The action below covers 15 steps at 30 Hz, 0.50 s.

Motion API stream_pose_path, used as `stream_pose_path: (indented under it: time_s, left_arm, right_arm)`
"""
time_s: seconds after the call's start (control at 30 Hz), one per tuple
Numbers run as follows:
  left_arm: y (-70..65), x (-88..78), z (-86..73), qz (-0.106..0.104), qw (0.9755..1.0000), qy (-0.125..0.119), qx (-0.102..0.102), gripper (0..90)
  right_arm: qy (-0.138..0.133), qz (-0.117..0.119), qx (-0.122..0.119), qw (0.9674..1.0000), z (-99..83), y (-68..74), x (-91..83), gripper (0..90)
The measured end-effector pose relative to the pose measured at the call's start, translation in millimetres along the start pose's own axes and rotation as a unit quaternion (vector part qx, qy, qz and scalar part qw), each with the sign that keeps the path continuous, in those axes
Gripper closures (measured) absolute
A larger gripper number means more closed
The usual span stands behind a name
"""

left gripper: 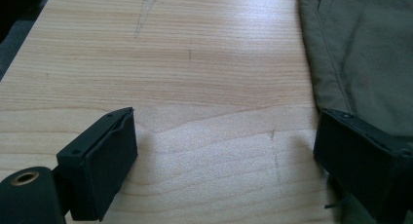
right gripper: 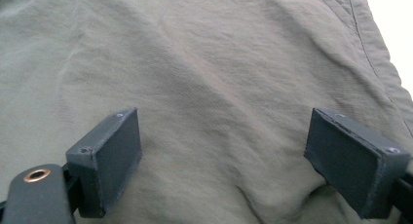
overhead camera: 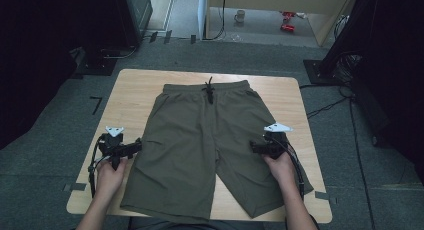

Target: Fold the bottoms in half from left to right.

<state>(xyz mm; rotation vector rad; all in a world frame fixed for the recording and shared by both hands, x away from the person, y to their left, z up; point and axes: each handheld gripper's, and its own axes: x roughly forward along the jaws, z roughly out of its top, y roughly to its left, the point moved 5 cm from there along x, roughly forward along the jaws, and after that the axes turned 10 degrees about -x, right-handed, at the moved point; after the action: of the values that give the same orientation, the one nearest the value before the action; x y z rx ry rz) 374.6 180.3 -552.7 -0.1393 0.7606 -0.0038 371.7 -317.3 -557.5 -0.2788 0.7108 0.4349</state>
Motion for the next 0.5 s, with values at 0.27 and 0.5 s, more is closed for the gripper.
stream_pose_path:
  time_s: [0.27,0.5]
  left_arm:
    - [-0.9,0.5,0.3,-0.004,1.0,0.002,0.006,8.9]
    - [0.5,-0.9,-0.7,-0.017,0.9997,0.004,0.018,9.0]
  right_arm:
    - [0.0,-0.003,0.003,1.0,3.2,0.3,3.3,12.4]
    - [0.0,-0.005,0.004,1.0,7.7,0.4,8.1,12.4]
